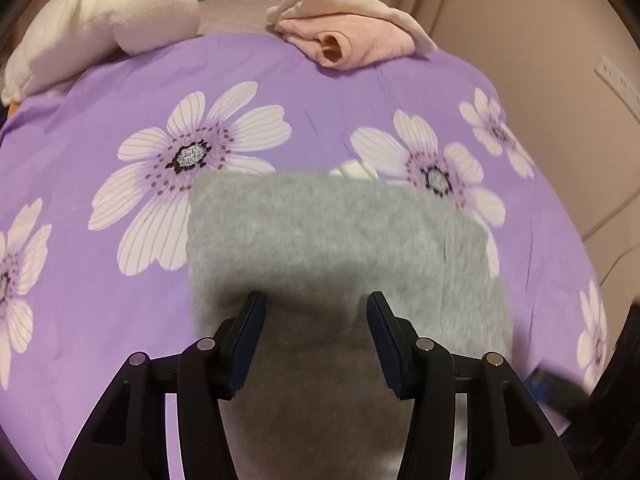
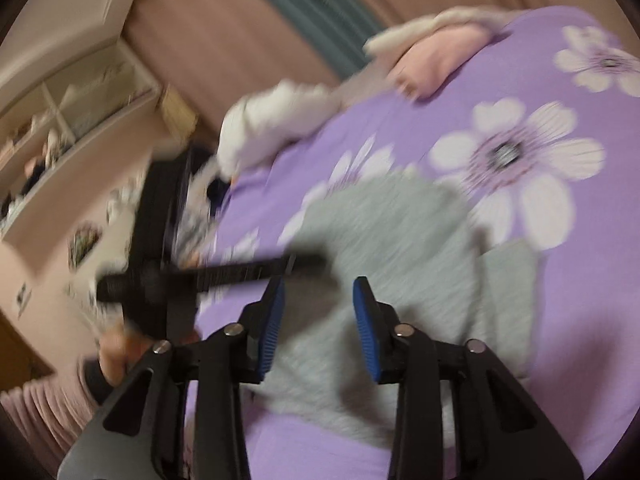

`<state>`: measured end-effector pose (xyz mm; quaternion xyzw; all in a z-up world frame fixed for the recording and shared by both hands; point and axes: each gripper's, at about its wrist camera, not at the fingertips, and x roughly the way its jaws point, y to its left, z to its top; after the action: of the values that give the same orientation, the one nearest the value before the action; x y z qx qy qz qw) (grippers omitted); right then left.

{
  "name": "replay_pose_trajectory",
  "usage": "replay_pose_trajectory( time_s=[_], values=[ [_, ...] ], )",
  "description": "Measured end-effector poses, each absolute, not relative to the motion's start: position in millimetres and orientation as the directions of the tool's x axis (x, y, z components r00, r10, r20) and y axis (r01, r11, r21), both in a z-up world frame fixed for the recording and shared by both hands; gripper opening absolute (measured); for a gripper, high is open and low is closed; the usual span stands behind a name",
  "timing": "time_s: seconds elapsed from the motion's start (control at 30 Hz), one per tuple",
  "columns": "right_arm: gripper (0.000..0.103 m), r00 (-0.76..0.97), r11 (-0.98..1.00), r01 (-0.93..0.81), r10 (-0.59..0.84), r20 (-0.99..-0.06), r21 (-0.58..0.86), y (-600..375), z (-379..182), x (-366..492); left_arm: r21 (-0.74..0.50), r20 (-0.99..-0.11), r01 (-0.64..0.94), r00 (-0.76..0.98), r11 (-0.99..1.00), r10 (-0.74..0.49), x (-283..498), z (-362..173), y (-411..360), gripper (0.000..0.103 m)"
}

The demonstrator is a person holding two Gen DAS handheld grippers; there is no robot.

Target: Fold small clothes

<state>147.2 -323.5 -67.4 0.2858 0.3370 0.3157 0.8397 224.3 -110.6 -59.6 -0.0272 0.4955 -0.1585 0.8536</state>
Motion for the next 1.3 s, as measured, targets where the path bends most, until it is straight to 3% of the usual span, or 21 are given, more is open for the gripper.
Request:
replay_pose_trajectory(
  time_s=[0.17, 0.33, 0.53, 0.8, 1.03, 1.3],
  values=[
    [0.023, 0.525, 0.754, -0.325, 0.646, -0.554, 0.571, -292, -81, 153, -0.183, -0.868, 0.243, 0.415, 0.953, -0.272, 243, -74, -120, 0.052],
    [0.020, 0.492, 0.767, -0.315, 0.635, -0.595, 0.558, -293, -93, 153, -0.168, -0.903, 0.227, 0.356, 0.959, -0.242, 255, -87, -126, 0.052],
    [0.021, 0.496, 0.761, -0.317, 0.642, -0.585, 0.566, -293, -91, 153, -0.157, -0.892, 0.228, 0.386, 0.961, -0.237, 243, -76, -124, 0.052],
    [0.025, 0.558, 0.735, -0.355, 0.662, -0.500, 0.577, -300, -73, 136, -0.083, -0.792, 0.320, 0.554, 0.944, -0.257, 219, -32, -132, 0.052],
    [0.025, 0.589, 0.770, -0.319, 0.618, -0.520, 0.553, -305, -76, 139, -0.172, -0.886, 0.222, 0.391, 0.960, -0.249, 264, -79, -139, 0.052],
    [0.025, 0.589, 0.777, -0.294, 0.606, -0.534, 0.557, -308, -80, 144, -0.159, -0.884, 0.219, 0.403, 0.963, -0.238, 260, -74, -141, 0.052]
  ],
)
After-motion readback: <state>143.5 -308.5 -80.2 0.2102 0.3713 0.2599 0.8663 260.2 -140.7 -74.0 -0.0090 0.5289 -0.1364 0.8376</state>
